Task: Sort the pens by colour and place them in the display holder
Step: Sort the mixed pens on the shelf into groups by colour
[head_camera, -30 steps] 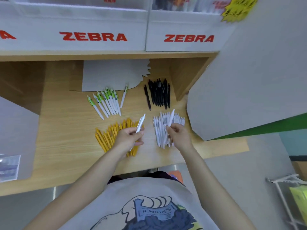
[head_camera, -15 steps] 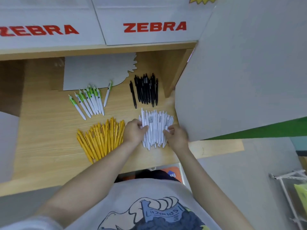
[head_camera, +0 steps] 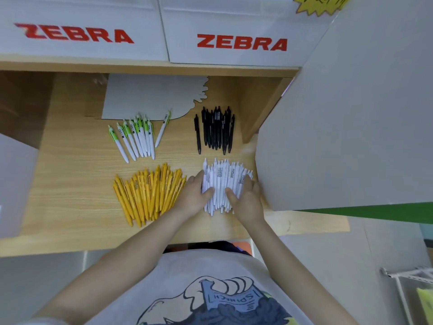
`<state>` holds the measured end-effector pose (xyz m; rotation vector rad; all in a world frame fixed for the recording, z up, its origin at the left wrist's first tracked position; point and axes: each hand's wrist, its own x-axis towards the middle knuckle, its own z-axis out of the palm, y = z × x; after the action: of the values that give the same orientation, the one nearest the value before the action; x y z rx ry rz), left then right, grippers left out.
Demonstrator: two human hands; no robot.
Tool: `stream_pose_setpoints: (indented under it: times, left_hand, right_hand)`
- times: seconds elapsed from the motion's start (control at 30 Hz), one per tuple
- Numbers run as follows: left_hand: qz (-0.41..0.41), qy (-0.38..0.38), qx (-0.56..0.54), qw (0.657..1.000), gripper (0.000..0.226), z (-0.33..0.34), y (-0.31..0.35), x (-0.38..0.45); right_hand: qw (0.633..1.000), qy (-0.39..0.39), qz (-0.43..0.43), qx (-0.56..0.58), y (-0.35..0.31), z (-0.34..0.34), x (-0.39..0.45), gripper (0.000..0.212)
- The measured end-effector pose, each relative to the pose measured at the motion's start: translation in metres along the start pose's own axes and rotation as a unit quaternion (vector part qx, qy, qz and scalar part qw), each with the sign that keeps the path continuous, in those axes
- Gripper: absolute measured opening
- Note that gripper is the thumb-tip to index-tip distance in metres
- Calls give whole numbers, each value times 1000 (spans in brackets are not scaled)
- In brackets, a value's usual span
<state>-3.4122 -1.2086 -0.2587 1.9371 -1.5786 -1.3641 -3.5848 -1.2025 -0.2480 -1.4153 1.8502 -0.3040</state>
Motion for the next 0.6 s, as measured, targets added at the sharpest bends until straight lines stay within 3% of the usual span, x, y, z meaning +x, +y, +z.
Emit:
stream_pose_setpoints:
  times: [0.1,0.2,0.33,0.47,0.6]
  left_hand:
    - [12,-29,-1,999,47,-5,0,1]
    - [25,12,27,999,34,-20,3,4]
    - [38,119,47,991,48,-54,-6,8]
    - [40,207,87,974,61,-99,-33,21]
    - [-6,188,176,966,65,-127,-62,36]
  right_hand:
    - [1000,-4,-8,-1,0,1,2,77]
    - [999,21,-25,-23,-10,-3,1,71]
    - [991,83,-95,-44,-37,-7,8,55]
    - [986,76,-143,-43,-81,7,39,48]
    - [978,75,-152,-121,-109,33,91,54]
